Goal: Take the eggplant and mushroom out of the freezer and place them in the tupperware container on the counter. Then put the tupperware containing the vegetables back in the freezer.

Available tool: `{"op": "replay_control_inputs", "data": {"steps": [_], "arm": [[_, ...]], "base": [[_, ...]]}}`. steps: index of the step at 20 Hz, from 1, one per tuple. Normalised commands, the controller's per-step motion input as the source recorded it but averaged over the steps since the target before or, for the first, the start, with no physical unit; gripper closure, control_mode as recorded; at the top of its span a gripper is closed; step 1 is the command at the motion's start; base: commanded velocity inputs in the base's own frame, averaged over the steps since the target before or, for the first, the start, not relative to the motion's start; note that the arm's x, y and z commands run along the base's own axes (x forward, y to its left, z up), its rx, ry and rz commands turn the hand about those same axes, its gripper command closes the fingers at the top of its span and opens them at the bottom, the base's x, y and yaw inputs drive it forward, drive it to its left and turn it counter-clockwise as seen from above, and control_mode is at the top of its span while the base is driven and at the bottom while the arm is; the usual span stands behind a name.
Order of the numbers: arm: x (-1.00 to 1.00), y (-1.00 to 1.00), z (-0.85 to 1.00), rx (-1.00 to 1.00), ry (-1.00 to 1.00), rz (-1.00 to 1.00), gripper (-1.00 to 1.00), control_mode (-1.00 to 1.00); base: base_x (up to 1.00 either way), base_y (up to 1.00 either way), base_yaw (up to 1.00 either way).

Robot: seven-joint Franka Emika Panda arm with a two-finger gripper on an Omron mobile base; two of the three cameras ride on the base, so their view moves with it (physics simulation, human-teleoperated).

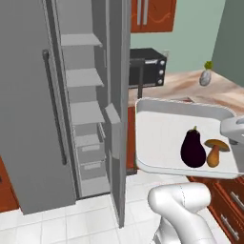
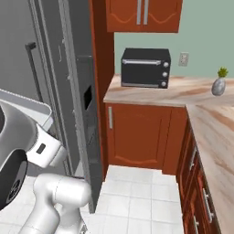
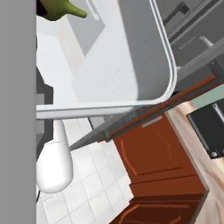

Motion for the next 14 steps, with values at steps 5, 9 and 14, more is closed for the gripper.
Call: {"op": "replay_control_inputs", "data": {"steps": [5,9,14], "arm": [[0.0,0.0,0.0,0.0,0.0,0.0,1.0,1.0],[0.0,0.0,0.0,0.0,0.0,0.0,1.0,1.0],[0.0,0.0,0.0,0.0,0.0,0.0,1.0,1.0]], "base": [[-0.02,1.0,-0.18],[0.15,1.0,-0.21],[0.51,1.0,-0.16]]}}
